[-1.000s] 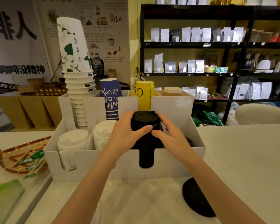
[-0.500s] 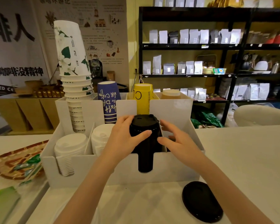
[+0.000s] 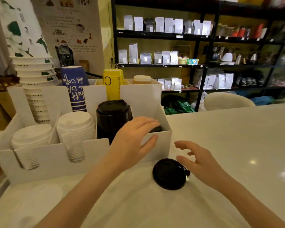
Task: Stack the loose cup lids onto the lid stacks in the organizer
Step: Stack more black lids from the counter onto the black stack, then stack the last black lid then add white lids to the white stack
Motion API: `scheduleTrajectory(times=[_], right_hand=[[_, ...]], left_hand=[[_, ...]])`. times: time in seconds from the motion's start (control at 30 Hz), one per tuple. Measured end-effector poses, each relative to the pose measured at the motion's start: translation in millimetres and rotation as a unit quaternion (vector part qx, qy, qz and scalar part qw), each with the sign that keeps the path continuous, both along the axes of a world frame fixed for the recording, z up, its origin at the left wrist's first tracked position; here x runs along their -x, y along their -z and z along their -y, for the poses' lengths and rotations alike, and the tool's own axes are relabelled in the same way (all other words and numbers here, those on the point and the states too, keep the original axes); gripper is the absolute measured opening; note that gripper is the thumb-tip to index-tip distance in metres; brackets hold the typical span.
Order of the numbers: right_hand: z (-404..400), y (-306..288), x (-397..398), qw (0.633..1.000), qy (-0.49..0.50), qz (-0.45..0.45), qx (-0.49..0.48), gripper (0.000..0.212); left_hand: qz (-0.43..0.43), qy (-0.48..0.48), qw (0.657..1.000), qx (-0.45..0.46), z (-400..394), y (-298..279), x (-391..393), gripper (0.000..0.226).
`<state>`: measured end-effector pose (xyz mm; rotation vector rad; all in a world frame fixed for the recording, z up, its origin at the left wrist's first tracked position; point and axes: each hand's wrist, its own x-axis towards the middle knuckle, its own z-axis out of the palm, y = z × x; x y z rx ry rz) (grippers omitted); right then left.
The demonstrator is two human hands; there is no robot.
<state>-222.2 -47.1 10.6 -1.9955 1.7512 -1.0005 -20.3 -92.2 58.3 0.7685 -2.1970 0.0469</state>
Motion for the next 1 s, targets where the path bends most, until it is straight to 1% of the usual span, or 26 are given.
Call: scheduleTrajectory(times=[0.13,0.27,0.33,0.4,0.43,0.5,0.57,0.6,0.67,0.77,0.83,0.9,0.97,1.0], right_hand=[[-12.0,16.2,13.0,0.999,0.029,0.001,-0.044,0.041],[-20.3,23.3,16.5,0.996,0.027,-0.005,-0.088,0.047],[-23.5,23.3,15.4,0.994,0.02,0.01,-0.106,0.049],[-28.0,20.5,12.9,0.991,0.007,0.038,-0.126,0.048],[-29.4,19.4,11.6,0.991,-0.001,0.035,-0.131,0.046],[-29.4,20.0,10.1,0.993,-0.02,0.004,-0.12,0.034],[-26.7,23.0,9.3,0.994,-0.024,-0.018,-0.104,0.015],[-26.0,23.8,8.4,0.994,-0.026,-0.022,-0.099,0.01],[-25.1,25.2,8.3,0.994,-0.035,-0.019,-0.097,0.011],[-26.4,22.7,7.1,0.995,-0.045,0.0,-0.091,0.026],[-28.7,18.9,6.7,0.994,-0.048,0.04,-0.087,0.023],[-28.9,15.7,6.2,0.994,-0.046,0.07,-0.071,0.026],[-26.8,12.0,5.5,0.996,-0.039,0.078,-0.037,0.028],[-25.3,9.4,4.7,0.996,-0.038,0.081,-0.02,0.03]], left_hand=[[0.071,0.018,0.991,-0.112,-8.8,27.5,17.6,0.045],[0.154,0.004,0.966,-0.207,-13.7,53.5,27.1,0.065],[0.168,0.012,0.958,-0.233,-17.4,63.2,28.8,0.074],[0.171,0.024,0.951,-0.255,-19.0,71.5,28.0,0.08],[0.171,0.026,0.949,-0.263,-19.5,75.2,27.2,0.084],[0.152,0.026,0.948,-0.278,-19.3,80.9,26.6,0.084],[0.124,0.027,0.95,-0.285,-18.7,83.5,26.5,0.078],[0.117,0.026,0.95,-0.287,-18.7,83.9,26.3,0.077],[0.107,0.028,0.95,-0.292,-17.5,84.5,26.5,0.075],[0.079,0.035,0.948,-0.306,-15.3,82.3,27.1,0.07],[0.047,0.033,0.951,-0.304,-15.2,77.3,27.2,0.067],[0.015,0.027,0.954,-0.297,-16.4,68.7,26.4,0.066],[-0.013,0.021,0.958,-0.287,-19.1,56.6,25.2,0.065],[-0.029,0.022,0.959,-0.281,-20.8,48.8,24.0,0.061]])
